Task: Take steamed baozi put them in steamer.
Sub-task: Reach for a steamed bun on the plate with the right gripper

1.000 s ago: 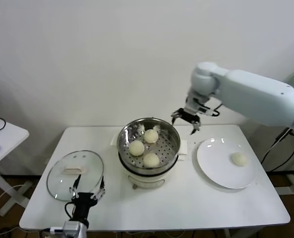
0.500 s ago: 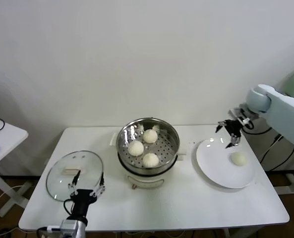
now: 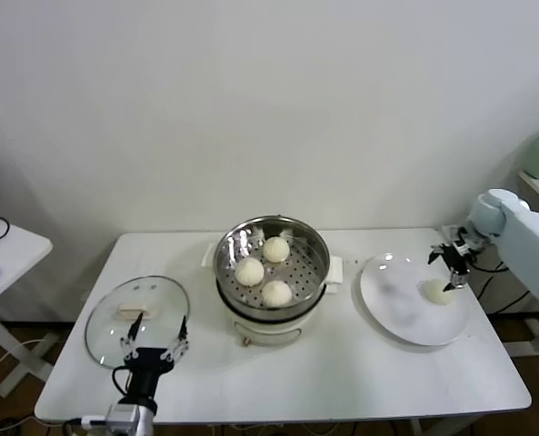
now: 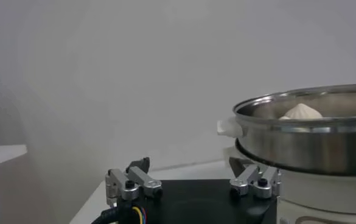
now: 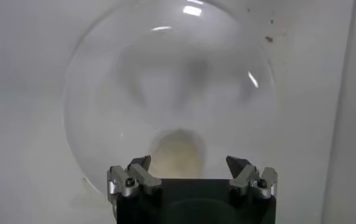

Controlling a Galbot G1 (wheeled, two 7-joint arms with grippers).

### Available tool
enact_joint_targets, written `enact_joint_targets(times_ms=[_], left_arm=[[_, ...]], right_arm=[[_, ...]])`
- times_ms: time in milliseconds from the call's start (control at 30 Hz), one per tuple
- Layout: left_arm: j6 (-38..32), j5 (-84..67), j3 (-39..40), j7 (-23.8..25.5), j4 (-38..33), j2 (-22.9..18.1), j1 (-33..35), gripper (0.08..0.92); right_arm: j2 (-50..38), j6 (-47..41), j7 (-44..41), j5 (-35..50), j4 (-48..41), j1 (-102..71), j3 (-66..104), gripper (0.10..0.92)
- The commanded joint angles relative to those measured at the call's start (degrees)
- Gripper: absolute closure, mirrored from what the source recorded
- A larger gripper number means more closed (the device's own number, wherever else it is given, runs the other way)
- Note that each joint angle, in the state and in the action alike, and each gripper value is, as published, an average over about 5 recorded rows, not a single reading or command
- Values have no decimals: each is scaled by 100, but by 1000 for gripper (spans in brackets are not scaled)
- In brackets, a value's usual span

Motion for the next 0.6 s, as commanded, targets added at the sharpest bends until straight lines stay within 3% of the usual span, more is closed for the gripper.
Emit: enact_joint_targets(times_ms=[33,600], left_arm=[[11,-10,-17,11,32,19,-8,177],[-100,-115,-20,62,111,-4,28,177]], right_arm=[[448,39,53,-558,-1070,-460,727,203],[625,44,173,-660,-1371,-449,863,203]])
